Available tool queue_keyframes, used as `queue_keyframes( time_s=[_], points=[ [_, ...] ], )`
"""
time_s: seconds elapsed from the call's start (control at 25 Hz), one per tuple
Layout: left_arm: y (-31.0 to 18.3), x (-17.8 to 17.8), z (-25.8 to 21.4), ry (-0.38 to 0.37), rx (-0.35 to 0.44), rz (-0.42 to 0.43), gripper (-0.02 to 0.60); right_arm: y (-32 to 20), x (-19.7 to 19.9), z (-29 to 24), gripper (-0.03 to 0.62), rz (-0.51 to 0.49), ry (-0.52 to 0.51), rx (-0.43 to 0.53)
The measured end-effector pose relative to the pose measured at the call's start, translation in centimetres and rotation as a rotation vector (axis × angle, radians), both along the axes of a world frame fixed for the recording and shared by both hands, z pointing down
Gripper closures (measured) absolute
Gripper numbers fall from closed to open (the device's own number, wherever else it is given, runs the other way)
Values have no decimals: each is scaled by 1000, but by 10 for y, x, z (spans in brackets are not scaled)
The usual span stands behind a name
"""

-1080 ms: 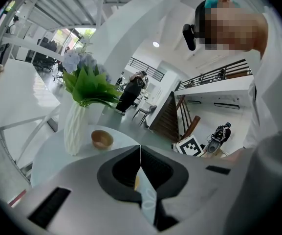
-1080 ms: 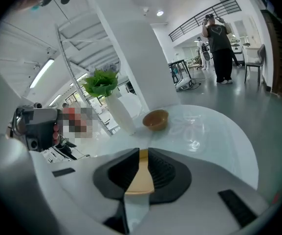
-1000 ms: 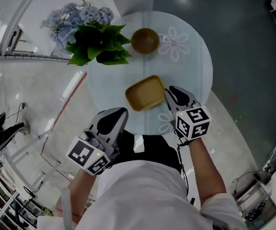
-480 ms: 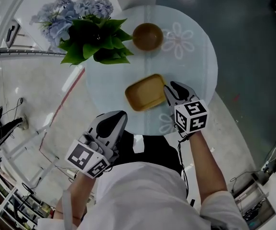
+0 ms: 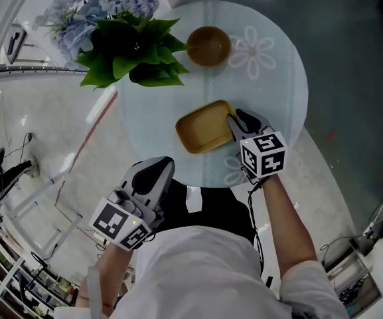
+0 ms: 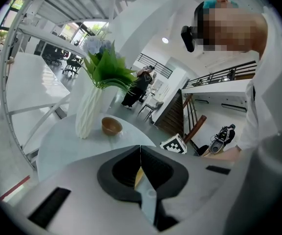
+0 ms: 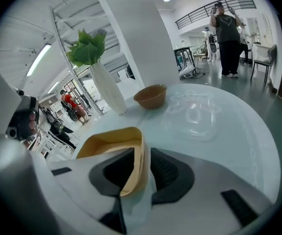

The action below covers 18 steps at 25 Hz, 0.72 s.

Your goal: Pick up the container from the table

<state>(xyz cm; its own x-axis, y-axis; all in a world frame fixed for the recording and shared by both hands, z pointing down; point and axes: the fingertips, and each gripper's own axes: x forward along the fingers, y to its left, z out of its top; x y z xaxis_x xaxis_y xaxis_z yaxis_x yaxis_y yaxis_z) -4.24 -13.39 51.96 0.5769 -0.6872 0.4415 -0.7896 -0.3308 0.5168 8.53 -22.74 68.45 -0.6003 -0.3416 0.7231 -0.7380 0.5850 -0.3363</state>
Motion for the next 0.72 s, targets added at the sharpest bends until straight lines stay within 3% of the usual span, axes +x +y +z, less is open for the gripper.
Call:
queue_keyframes(
  time_s=[0.48,0.72],
  points=[
    [3,-9,4,6,-5,-9,560,0,0,9,552,9,41,5],
    [4,-8,0,12,10,5,560,4,1,1,557,38,28,8]
  ],
)
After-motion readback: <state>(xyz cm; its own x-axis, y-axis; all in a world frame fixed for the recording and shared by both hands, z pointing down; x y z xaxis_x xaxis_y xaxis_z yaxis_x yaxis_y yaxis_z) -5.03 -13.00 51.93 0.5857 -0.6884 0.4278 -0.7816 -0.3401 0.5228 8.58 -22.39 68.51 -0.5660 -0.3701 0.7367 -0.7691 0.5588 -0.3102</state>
